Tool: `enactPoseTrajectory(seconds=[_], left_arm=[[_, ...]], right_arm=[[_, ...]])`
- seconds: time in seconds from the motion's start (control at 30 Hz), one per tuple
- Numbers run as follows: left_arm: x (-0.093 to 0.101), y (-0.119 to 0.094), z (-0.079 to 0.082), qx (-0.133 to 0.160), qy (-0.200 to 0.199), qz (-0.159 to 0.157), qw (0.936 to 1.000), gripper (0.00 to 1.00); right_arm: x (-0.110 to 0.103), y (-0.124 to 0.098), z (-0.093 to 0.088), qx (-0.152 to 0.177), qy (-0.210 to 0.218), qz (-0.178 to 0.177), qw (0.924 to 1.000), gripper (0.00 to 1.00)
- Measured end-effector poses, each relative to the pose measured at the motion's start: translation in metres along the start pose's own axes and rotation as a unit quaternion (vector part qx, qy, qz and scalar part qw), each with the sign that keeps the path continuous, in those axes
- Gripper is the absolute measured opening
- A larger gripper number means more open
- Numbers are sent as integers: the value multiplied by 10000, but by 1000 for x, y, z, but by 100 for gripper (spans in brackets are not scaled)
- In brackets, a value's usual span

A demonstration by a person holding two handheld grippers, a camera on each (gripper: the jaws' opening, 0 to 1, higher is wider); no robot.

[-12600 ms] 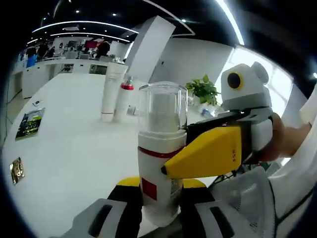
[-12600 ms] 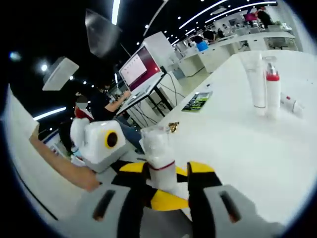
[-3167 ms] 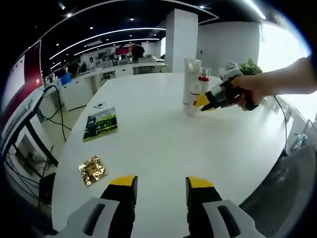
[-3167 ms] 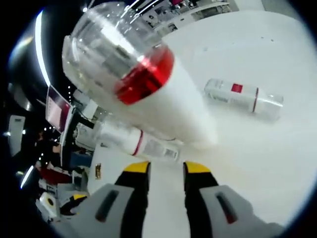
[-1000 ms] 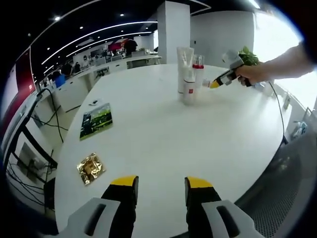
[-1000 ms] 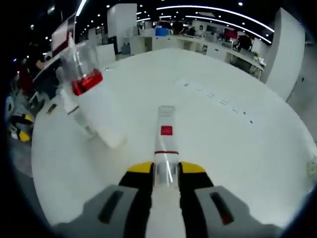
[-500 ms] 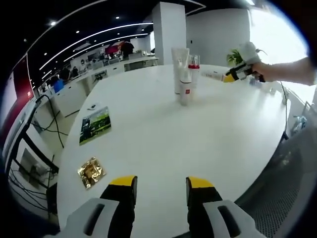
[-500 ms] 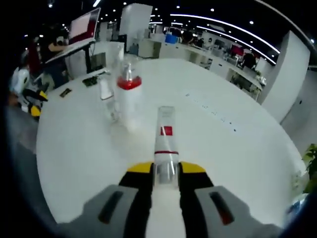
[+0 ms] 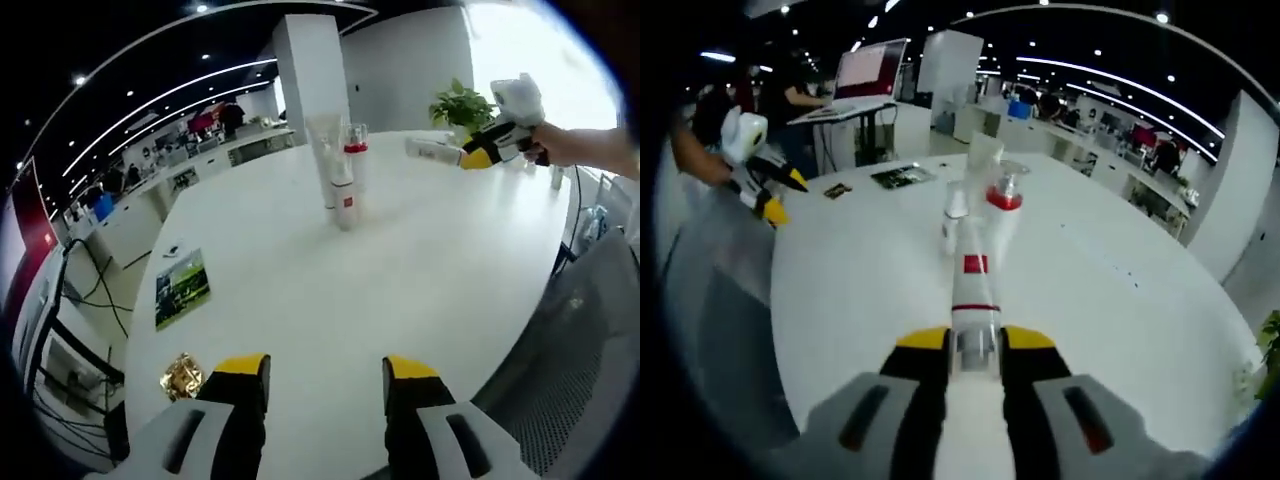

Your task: Arrange the skincare products in the storage area until every visible bottle or jar stands upright without overlapping.

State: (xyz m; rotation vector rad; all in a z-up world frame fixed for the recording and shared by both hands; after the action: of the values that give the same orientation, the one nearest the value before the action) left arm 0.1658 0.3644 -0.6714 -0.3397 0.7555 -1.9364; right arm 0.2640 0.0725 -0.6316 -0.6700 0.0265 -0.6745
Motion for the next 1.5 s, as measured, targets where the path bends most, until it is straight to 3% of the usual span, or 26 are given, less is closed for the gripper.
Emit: enactPoseTrajectory(seconds=[0.17,0.3,0.37,0.43,0.5,0.53,0.6,0.67,0.73,0.83,0.9,1.0,1.13,1.23,1.27,1.3,1.33,1.47,1.5], left_arm=[[15,-5,26,281,-5,-207,9994,49],[35,-5,48,602,-519,-620,9949,53],[45,-5,59,739,-944,-826,9893,56],[63,-5,70,885,-1445,-1351,9762,57],[68,1,74,951,-1787,-1571,9666,58],[75,1,78,1003,-1934,-1796,9593,59],[89,0,83,938,-2463,-2275,9374,61],[104,-4,94,963,-3086,-2858,9021,62],[112,-6,100,985,-3327,-3125,8843,63],[114,-7,106,1071,-3526,-3183,8735,63],[117,-8,115,1117,-4164,-3514,8310,63],[116,-9,123,1223,-4509,-3744,8010,61],[122,-11,123,1085,-4499,-3932,7945,46],[129,-11,112,813,-4129,-4003,8140,33],[129,-12,111,803,-4134,-4013,8134,29],[129,-11,110,786,-4183,-4033,8101,28],[130,-14,110,724,-4344,-4110,7982,27],[128,-17,109,740,-4516,-4180,7848,24],[128,-19,110,720,-4644,-4223,7751,24]], right_arm=[[-22,-3,11,42,-314,125,9994,20],[-39,-8,30,337,-419,387,9978,20],[-46,-10,37,424,-744,498,9951,20],[-53,-15,45,506,-946,607,9924,20],[-59,-18,50,576,-944,670,9916,20],[-63,-20,52,600,-1033,743,9901,20],[-72,-23,52,632,-1331,877,9852,20],[-80,-25,48,567,-1515,1042,9813,20],[-87,-26,46,581,-1766,1126,9761,20],[-95,-28,45,577,-1988,1257,9702,20],[-109,-31,47,627,-2287,1463,9604,20],[-122,-33,47,633,-2466,1692,9521,20],[-134,-34,50,696,-2472,1950,9466,20],[-137,-34,53,746,-2380,2083,9457,20],[-138,-35,54,768,-2411,2097,9444,20],[-139,-35,55,781,-2447,2148,9423,20],[-140,-35,55,775,-2479,2168,9410,20],[-142,-32,55,751,-2538,2246,9378,20],[-143,-31,55,743,-2549,2258,9373,20]])
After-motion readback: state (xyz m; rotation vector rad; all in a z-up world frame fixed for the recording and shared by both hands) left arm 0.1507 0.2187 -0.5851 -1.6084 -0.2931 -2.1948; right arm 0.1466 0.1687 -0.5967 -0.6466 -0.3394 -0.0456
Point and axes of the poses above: the point that each gripper's makers call its tool centre point, and the gripper's own axes: y roughly forward along the fingers, x roughly to its right, z roughly out of its top, the point moved 1 cm from there along -y, roughly backward along the fingers, and after that the axes turned 2 degrees about -z, right-handed, at the moved point
